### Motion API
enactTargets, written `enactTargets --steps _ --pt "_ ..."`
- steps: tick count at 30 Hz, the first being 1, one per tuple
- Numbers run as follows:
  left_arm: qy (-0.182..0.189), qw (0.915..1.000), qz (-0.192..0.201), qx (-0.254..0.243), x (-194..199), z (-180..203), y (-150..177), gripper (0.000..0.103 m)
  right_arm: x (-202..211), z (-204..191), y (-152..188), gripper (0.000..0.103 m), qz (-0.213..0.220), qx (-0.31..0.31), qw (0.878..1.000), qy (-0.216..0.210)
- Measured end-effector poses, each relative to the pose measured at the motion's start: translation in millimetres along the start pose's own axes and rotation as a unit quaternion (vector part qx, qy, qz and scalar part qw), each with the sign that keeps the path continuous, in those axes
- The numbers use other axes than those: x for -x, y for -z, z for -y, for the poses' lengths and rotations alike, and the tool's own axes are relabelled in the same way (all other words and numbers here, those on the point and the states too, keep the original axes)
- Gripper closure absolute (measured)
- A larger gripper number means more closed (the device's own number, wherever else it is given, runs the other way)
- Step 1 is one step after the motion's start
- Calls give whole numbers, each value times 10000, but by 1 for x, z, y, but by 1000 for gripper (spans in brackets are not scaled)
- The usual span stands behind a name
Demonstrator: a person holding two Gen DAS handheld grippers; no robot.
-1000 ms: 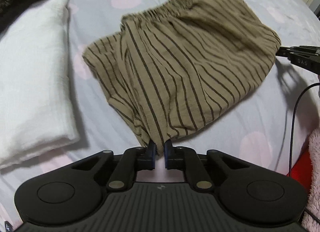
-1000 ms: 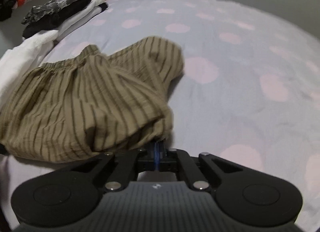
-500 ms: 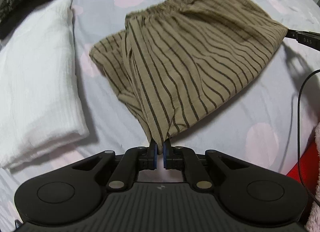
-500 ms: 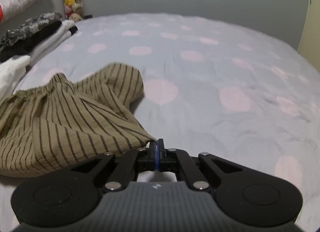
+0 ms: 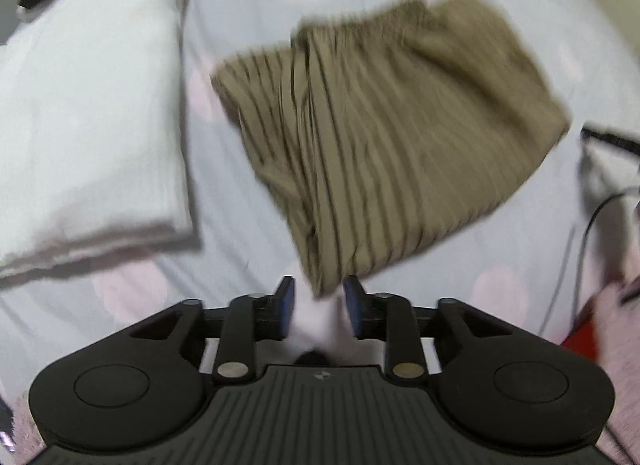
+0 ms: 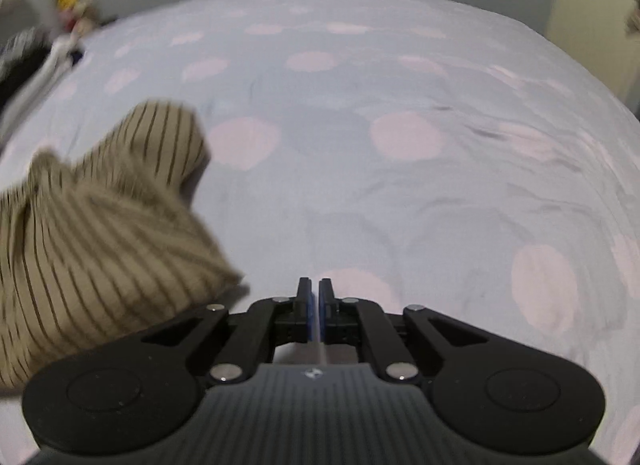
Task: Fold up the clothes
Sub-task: 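Grasp the striped garment's edge with the left gripper while the right gripper grasps beside it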
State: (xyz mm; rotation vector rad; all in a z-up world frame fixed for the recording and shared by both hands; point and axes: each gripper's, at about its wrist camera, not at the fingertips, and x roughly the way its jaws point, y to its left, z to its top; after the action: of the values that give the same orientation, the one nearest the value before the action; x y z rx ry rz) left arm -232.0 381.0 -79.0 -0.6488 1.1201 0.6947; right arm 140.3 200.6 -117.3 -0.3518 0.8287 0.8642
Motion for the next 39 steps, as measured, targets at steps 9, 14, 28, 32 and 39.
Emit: enactTargets --steps 9,14,28,32,39 --pt "-11 9849 1427 978 10 -8 -14 36 26 -9 -7 45 1110 -17 9883 -1042" --pt "-615 9663 1848 1686 -14 -19 -18 36 20 -27 -13 13 1410 19 9732 -1818" --pt "-600 9672 1808 1682 -60 -26 -37 31 -51 -86 -32 7 1002 938 9706 -1975" --pt "-700 9661 1778 1734 -68 -26 -41 24 -70 -93 -33 7 804 1009 9719 -1967" --pt "-746 9670 1902 1524 -71 -21 -44 39 -81 -99 -35 8 751 1090 9707 -2006"
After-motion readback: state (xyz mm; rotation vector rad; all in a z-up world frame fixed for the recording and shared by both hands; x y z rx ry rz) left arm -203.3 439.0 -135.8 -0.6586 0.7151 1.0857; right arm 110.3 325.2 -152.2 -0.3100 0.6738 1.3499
